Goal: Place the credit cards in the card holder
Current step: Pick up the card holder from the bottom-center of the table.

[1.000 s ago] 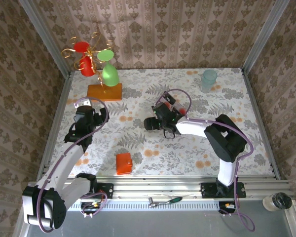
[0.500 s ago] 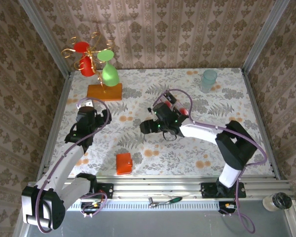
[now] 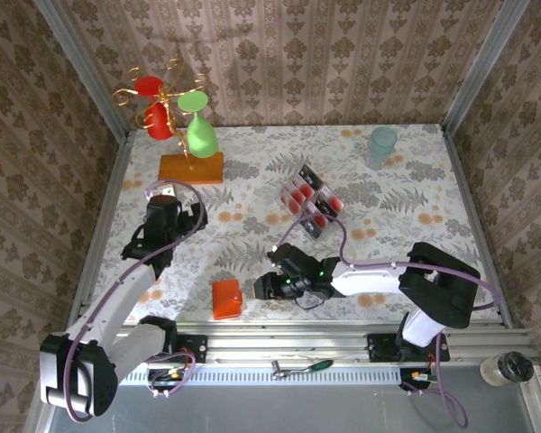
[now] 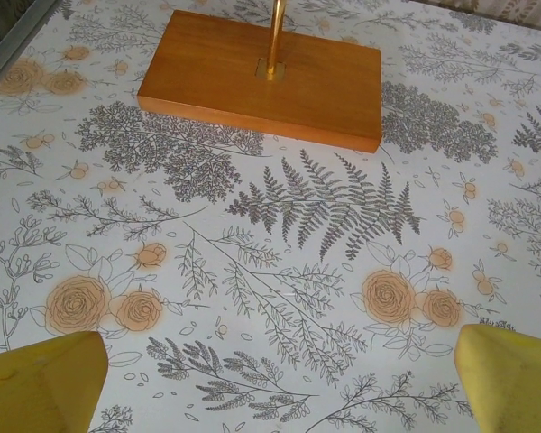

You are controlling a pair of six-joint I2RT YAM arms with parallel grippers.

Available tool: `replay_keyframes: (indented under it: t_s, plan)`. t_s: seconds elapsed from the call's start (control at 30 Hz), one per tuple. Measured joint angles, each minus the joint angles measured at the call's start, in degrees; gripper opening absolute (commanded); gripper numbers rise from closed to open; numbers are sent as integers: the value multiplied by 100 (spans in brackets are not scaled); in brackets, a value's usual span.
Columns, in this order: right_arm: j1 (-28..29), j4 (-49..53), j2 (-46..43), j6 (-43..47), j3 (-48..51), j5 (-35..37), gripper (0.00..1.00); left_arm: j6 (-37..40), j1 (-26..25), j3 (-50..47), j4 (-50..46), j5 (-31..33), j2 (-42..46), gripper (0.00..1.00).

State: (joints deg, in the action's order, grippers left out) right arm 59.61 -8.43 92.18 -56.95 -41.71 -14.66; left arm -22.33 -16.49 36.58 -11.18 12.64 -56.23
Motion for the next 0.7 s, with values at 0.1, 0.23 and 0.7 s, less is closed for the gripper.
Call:
replay_keyframes:
  t_s: [0.1,0.23,0.7]
  plan:
    - [179,-227,0,-319,9,50,43,0,-37,0,2,2,-7,100]
    - [348,-568,35,-691,9,94,42,0,-81,0,4,4,-33,100]
    - [809,-1169,844,-1298,-107,109,37,0,-155,-7,7,42,-107,100]
